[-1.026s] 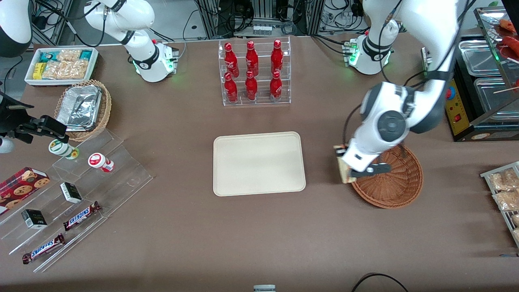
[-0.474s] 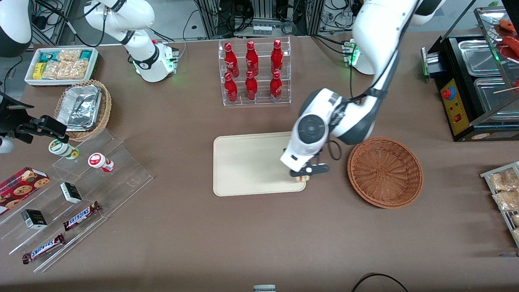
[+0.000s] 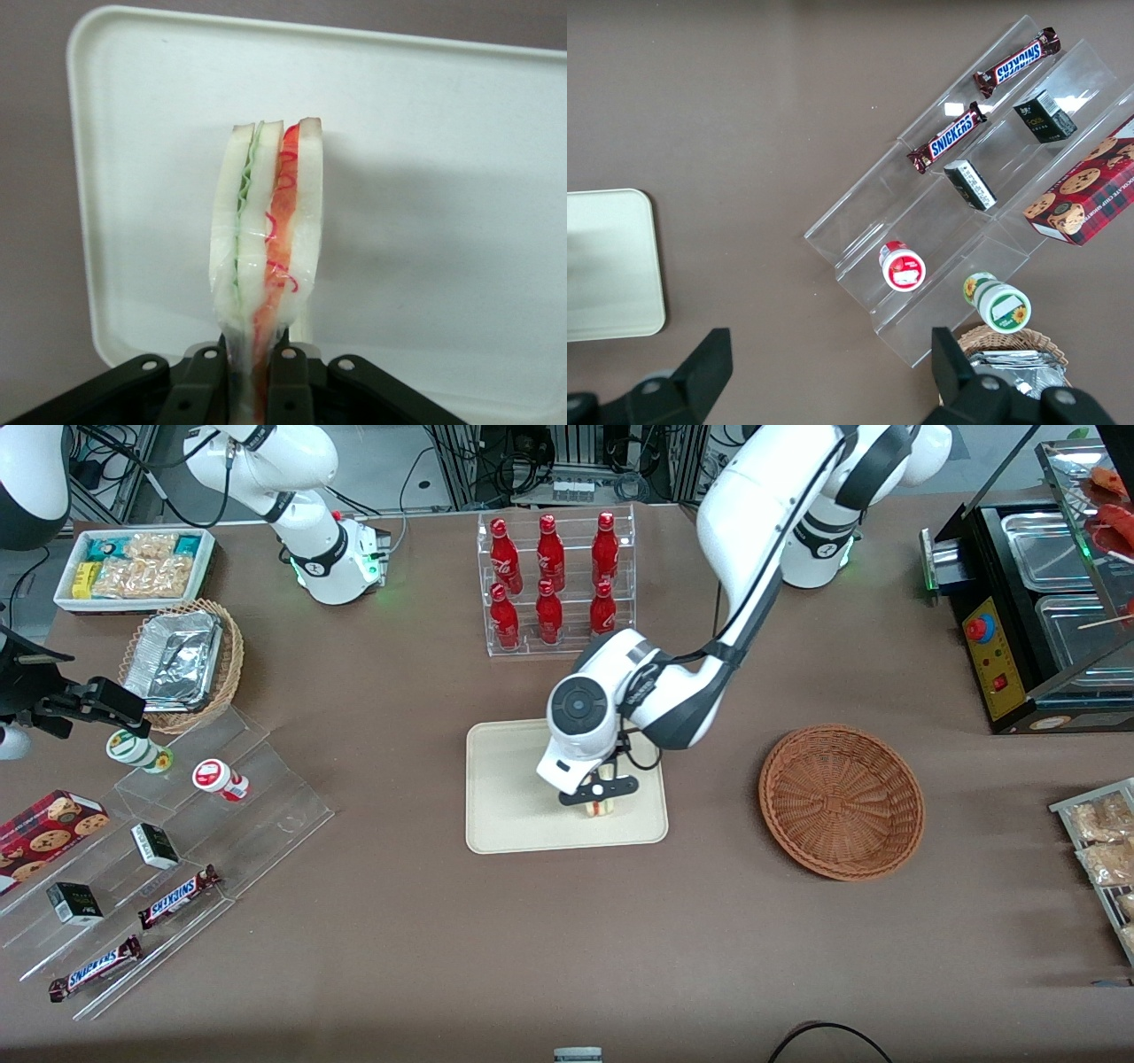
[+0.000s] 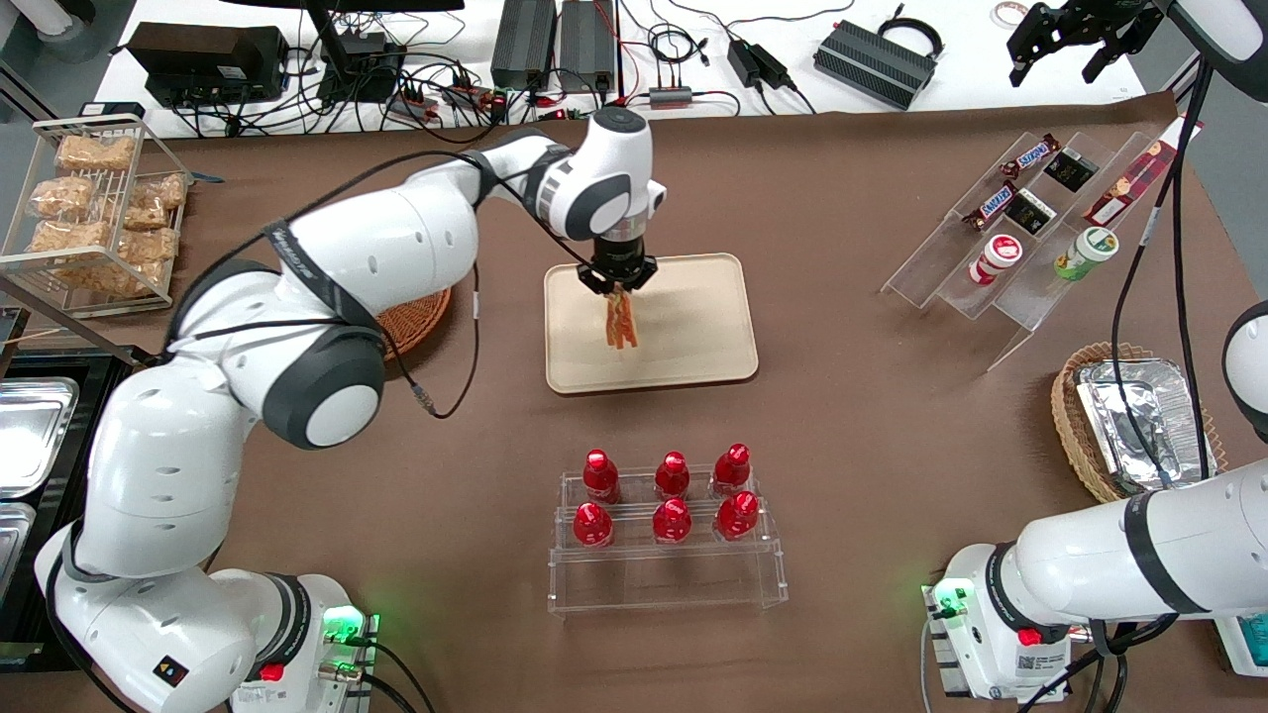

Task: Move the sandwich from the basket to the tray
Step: 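Lower the sandwich onto the tray and open the left gripper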

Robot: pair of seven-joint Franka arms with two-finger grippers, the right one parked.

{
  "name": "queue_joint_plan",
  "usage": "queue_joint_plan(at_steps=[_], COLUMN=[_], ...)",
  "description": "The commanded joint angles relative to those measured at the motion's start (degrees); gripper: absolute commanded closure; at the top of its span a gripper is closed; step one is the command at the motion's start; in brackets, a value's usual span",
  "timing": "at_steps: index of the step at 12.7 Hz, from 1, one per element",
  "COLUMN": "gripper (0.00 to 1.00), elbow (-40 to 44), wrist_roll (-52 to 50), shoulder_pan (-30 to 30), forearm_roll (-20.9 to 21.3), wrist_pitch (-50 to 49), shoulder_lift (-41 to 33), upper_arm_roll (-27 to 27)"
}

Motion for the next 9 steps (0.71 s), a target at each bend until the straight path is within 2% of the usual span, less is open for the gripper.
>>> queue_joint_plan(at_steps=[1, 9], gripper=[1.0, 1.0], elbow=[7.33, 8.83], wrist_roll=[-1.12, -2.96], shoulder_pan=[-1.46, -1.81], forearm_roll=[-0.62, -1.93], wrist_pitch=[-2.32, 0.13], shoulder_lift=[4.31, 6.86], upper_arm_roll=[0.84, 0.58])
